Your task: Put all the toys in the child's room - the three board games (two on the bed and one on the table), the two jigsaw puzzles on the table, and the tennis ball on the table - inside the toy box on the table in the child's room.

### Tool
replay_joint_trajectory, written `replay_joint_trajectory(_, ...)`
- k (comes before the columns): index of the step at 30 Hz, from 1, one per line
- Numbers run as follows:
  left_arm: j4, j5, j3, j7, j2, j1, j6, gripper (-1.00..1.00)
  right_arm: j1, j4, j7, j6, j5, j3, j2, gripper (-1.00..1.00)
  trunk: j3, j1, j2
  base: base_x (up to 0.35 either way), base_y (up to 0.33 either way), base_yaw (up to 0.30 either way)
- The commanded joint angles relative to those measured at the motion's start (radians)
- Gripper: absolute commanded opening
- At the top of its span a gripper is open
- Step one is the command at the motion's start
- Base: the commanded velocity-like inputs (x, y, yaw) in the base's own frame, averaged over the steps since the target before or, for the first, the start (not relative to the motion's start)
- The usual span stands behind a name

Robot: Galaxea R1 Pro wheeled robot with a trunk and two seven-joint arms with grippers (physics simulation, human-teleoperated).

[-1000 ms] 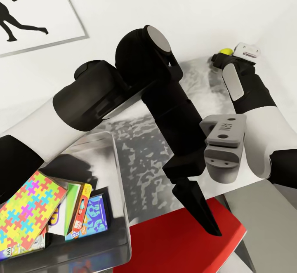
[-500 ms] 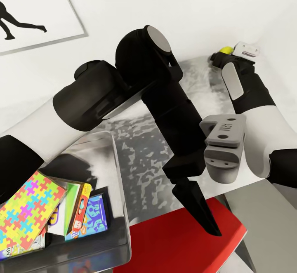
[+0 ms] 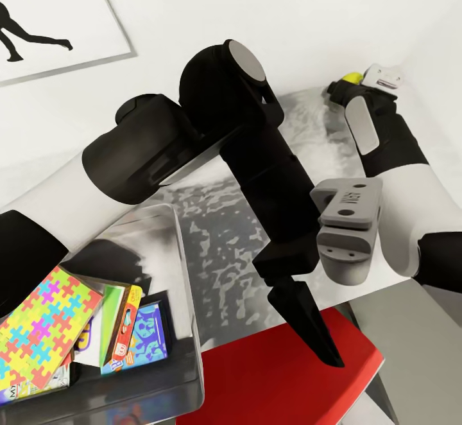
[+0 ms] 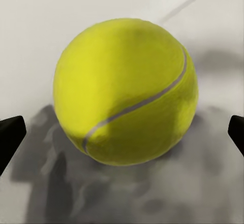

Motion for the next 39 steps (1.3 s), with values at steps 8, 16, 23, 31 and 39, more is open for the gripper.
replay_joint_trajectory(8,0.001,0.001,-0.001,-0.004,-0.002,-0.001,0.011,1.0,-0.014,-0.001,-0.011,0.008,-0.008,0.006,-0.002,1.0,-0.001,0.001,-0.002,0.0,0.0,0.0)
replay_joint_trajectory(16,0.001,0.001,-0.001,-0.004,-0.002,-0.001,0.011,1.0,-0.039,0.003,-0.011,0.044,-0.009,0.006,0.0,1.0,-0.001,0.001,-0.002,0.0,0.0,0.0)
replay_joint_trajectory(23,0.001,0.001,-0.001,-0.004,-0.003,-0.001,0.011,1.0,-0.044,0.017,-0.01,0.052,-0.009,0.006,-0.001,1.0,-0.001,0.001,-0.002,0.0,0.0,0.0)
replay_joint_trajectory(31,0.001,0.001,-0.001,-0.004,-0.003,-0.001,0.011,1.0,-0.052,0.037,-0.01,0.053,-0.009,0.006,-0.001,1.0,-0.001,0.001,-0.002,0.0,0.0,0.0)
replay_joint_trajectory(39,0.002,0.001,-0.001,-0.004,-0.004,-0.001,0.011,1.0,-0.06,0.045,-0.01,0.061,-0.009,0.006,-0.002,1.0,-0.001,0.001,-0.002,0.0,0.0,0.0)
